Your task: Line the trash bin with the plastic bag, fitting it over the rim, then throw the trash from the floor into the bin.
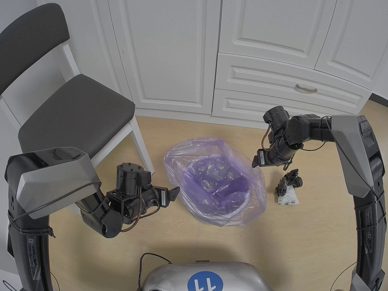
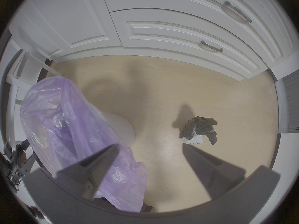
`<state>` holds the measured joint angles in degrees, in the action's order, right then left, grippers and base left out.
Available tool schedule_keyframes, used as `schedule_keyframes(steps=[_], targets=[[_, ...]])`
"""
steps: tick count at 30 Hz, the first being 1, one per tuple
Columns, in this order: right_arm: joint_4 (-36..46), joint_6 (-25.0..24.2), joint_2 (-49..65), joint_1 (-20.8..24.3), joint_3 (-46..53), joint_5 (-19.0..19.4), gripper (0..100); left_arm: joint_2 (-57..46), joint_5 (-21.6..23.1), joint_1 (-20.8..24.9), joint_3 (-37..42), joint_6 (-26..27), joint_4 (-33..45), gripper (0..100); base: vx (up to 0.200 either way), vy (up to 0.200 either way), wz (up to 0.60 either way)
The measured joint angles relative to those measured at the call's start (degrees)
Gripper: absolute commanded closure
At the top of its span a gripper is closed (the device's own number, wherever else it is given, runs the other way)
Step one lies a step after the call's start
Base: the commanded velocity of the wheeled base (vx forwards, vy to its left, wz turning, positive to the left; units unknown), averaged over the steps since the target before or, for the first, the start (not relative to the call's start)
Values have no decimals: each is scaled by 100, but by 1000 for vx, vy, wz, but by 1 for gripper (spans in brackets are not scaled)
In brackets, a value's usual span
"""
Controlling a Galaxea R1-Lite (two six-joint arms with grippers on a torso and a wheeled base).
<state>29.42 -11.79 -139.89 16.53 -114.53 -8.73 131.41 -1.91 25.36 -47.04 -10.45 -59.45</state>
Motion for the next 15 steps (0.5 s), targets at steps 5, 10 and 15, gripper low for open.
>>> schedule_keyframes(steps=[5,10,15], targets=[[-139,-30,284,144,354,-5,0,-18,-2,22,74,-17,-196,0,0,0,0],[-761,-13,929,402,1315,-73,0,-49,-13,60,195,-28,-456,0,0,0,0],[-2266,227,1554,636,2650,-268,0,-121,-46,102,333,-28,-596,0,0,0,0]])
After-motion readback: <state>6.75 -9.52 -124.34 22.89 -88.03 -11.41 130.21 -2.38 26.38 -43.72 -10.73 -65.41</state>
